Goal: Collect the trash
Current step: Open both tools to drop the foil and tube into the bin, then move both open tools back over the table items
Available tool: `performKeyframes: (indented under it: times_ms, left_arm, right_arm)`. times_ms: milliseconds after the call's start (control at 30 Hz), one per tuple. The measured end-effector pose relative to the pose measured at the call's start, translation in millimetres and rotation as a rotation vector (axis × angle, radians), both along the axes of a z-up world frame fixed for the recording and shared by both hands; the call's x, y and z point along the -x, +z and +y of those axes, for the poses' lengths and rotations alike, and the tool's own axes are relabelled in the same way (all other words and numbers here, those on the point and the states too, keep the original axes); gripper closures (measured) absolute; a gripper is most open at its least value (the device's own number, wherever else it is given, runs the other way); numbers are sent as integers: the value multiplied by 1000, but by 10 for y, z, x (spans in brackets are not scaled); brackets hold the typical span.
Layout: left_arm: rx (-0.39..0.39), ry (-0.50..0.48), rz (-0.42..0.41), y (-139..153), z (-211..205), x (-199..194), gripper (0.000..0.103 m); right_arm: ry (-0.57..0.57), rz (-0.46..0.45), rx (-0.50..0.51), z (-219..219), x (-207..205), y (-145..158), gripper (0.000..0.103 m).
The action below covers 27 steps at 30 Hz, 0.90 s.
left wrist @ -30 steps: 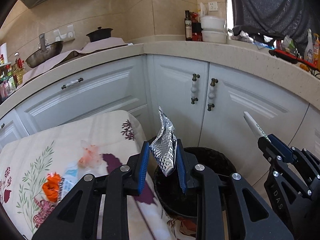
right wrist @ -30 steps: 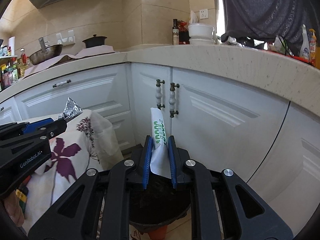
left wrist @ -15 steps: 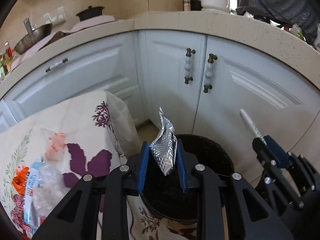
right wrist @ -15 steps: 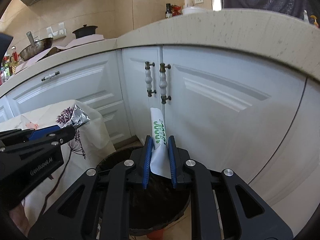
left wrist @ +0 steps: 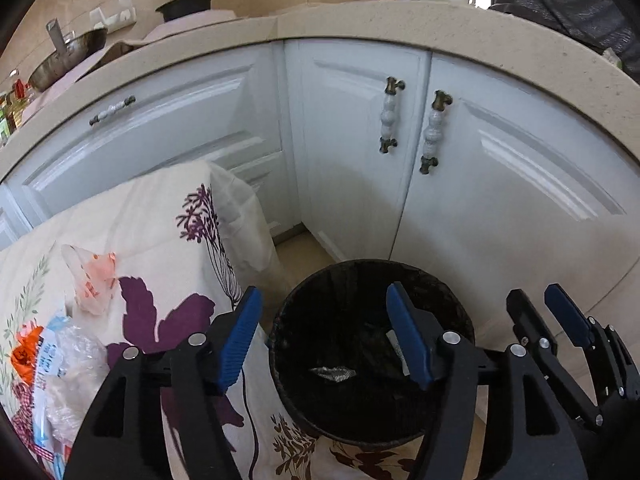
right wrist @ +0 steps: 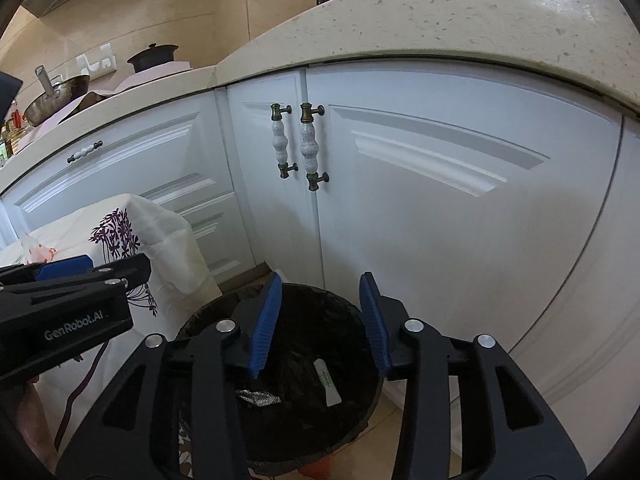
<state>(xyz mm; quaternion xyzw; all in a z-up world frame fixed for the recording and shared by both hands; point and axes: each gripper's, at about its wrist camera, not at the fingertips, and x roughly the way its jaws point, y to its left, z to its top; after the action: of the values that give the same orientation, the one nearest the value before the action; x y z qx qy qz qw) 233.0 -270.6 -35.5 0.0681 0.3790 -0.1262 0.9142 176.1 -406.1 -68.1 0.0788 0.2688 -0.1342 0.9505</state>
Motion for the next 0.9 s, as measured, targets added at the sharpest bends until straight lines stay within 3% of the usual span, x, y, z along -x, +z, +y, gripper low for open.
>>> performKeyframes:
  times_ms: [200,333,733,900]
  left_arm:
    - [0,-37,-66,245,119,249,33]
    - [27,-26,-81,374,382,433,32]
    - [16,127,-162,654,1586,997,32]
    - [-1,205,-163,632,2113,1201,32]
  right_arm:
    - [-6,-10,5,85,207,180,57]
    - [6,-24,2,266,405,314,50]
    - [153,-77,10,1169,871,679,50]
    - [229,-76,20,1583,1020,705,50]
